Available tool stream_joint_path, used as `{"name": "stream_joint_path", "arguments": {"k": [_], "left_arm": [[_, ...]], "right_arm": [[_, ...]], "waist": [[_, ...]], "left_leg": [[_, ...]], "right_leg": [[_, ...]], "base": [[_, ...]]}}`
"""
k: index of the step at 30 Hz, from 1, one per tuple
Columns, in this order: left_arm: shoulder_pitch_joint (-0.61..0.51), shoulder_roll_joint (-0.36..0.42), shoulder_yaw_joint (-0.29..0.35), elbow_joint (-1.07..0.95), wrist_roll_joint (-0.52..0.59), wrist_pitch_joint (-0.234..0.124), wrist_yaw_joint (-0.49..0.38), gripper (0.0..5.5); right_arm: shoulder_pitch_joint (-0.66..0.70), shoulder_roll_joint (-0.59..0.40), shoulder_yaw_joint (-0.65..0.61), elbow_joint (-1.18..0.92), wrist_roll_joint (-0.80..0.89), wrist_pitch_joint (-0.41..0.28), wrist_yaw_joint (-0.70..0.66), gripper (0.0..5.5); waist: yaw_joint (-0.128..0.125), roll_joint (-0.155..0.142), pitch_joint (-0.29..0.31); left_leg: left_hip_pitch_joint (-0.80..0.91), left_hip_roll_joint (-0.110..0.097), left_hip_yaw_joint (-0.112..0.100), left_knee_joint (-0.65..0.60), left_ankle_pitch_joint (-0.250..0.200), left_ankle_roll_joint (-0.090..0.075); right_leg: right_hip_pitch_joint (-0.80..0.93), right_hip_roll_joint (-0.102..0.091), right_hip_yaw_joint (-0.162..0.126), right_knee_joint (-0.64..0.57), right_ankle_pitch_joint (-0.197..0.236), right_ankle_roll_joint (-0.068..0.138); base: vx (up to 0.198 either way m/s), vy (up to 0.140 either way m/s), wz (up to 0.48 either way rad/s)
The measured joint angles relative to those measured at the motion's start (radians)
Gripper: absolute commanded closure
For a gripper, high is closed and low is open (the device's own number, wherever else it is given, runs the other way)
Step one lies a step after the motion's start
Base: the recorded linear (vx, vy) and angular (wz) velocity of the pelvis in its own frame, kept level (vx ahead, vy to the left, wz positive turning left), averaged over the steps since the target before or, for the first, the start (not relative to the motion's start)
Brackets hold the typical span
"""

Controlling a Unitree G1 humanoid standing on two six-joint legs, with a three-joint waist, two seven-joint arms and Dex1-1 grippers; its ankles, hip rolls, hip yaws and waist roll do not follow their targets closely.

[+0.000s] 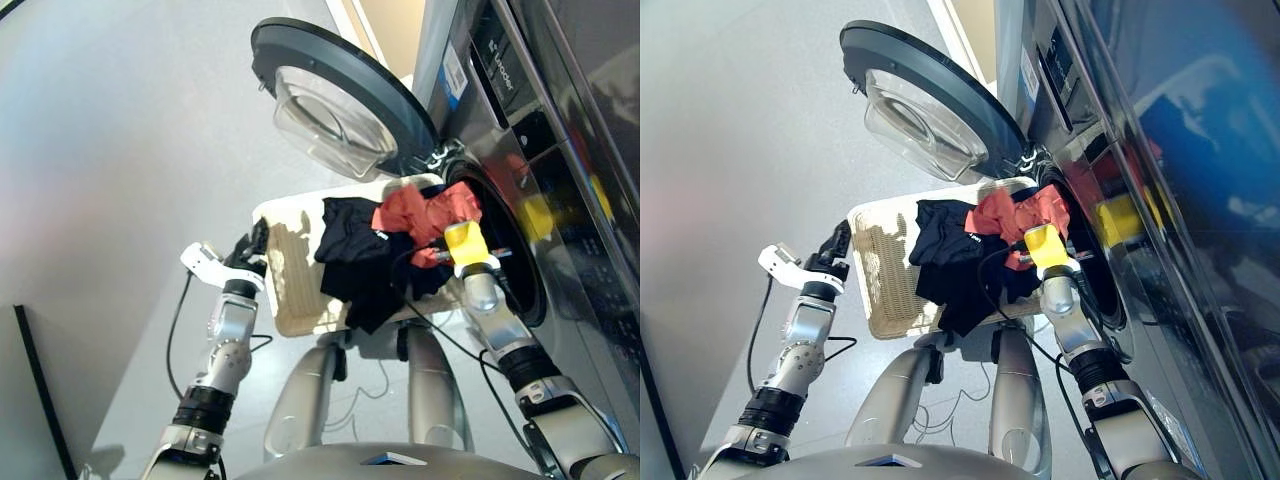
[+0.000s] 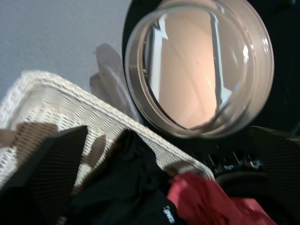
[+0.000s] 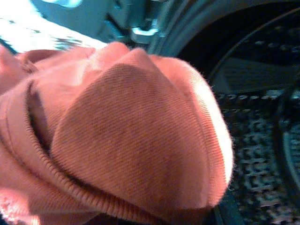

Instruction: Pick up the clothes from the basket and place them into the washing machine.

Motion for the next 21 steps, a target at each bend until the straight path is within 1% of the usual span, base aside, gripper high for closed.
{"name": "stream_joint_path", "arguments": {"k": [4,7,9,10,11,12,13,14,17,20,21], "left_arm": [[0.013,-0.008,0.015,0.028,0.001,-0.019,0.049,0.00],[0.017,-0.007,0.023,0.082,0.010,-0.029,0.100,0.00],[0.021,-0.006,0.022,0.129,0.045,-0.030,0.134,0.00],[0.028,-0.004,0.023,0.132,0.070,-0.032,0.146,0.00],[0.029,-0.004,0.022,0.141,0.088,-0.032,0.155,0.00],[0.029,-0.004,0.022,0.147,0.105,-0.032,0.159,0.00],[0.027,-0.002,0.019,0.153,0.133,-0.035,0.168,0.00],[0.024,0.004,0.016,0.165,0.152,-0.038,0.172,0.00],[0.013,0.009,0.005,0.186,0.181,-0.036,0.193,0.00],[0.004,0.015,-0.001,0.209,0.204,-0.036,0.202,0.00],[-0.008,0.015,-0.003,0.210,0.221,-0.035,0.207,0.00]], "right_arm": [[0.001,0.038,-0.035,0.020,0.200,-0.029,-0.005,5.50],[-0.010,0.072,-0.067,0.045,0.440,-0.082,-0.004,5.50],[-0.024,0.087,-0.092,0.060,0.586,-0.111,-0.004,5.50],[-0.033,0.087,-0.092,0.061,0.657,-0.128,-0.001,5.50],[-0.044,0.086,-0.101,0.061,0.705,-0.136,-0.001,5.50],[-0.053,0.084,-0.112,0.061,0.750,-0.141,0.000,5.50],[-0.073,0.084,-0.125,0.061,0.825,-0.161,-0.001,5.50],[-0.102,0.086,-0.136,0.062,0.884,-0.178,-0.002,5.50],[-0.187,0.074,-0.166,0.061,0.971,-0.205,-0.004,5.50],[-0.266,0.049,-0.187,0.061,1.019,-0.220,-0.013,5.50],[-0.302,0.043,-0.205,0.061,1.032,-0.223,-0.019,5.50]], "waist": [[-0.001,0.012,-0.002],[0.003,0.022,-0.003],[0.002,0.028,-0.003],[0.007,0.029,-0.003],[0.007,0.032,-0.002],[0.020,0.034,-0.001],[0.025,0.038,0.001],[0.023,0.041,0.001],[0.030,0.056,0.018],[0.046,0.057,0.023],[0.049,0.060,0.040]], "left_leg": [[-0.007,0.000,0.000,0.000,0.000,-0.001],[-0.024,0.000,0.000,0.000,0.001,-0.001],[-0.038,-0.001,0.001,0.001,0.001,-0.001],[-0.052,-0.002,0.002,0.004,0.001,-0.002],[-0.063,-0.003,0.003,0.005,0.003,-0.002],[-0.075,-0.004,0.004,0.007,0.003,-0.002],[-0.098,-0.004,0.004,0.017,0.004,-0.004],[-0.122,-0.006,0.002,0.023,0.004,-0.004],[-0.190,-0.008,0.001,0.057,0.001,-0.006],[-0.279,-0.012,0.006,0.110,-0.006,-0.007],[-0.305,-0.012,0.007,0.133,-0.011,-0.008]], "right_leg": [[-0.007,0.000,0.000,0.000,0.000,0.000],[-0.024,0.000,0.000,0.002,0.004,-0.007],[-0.039,0.000,0.001,0.005,0.005,-0.007],[-0.056,-0.001,0.002,0.013,0.005,-0.007],[-0.070,-0.002,0.003,0.017,0.005,-0.007],[-0.083,-0.003,0.004,0.021,0.006,-0.007],[-0.103,-0.003,0.005,0.028,0.005,-0.006],[-0.128,-0.005,0.006,0.036,0.006,-0.007],[-0.189,-0.007,0.007,0.057,0.009,-0.010],[-0.277,-0.011,0.018,0.100,0.009,-0.010],[-0.299,-0.011,0.021,0.114,0.010,-0.013]], "base": [[0.000,0.000,0.000],[-0.017,0.008,0.006],[-0.027,0.009,0.011],[0.000,0.000,0.000],[0.000,0.000,0.000],[0.000,0.000,0.000],[-0.069,-0.032,0.061],[-0.057,-0.036,0.084],[-0.023,-0.012,0.039],[0.000,0.000,0.000],[0.000,0.000,0.000]]}}
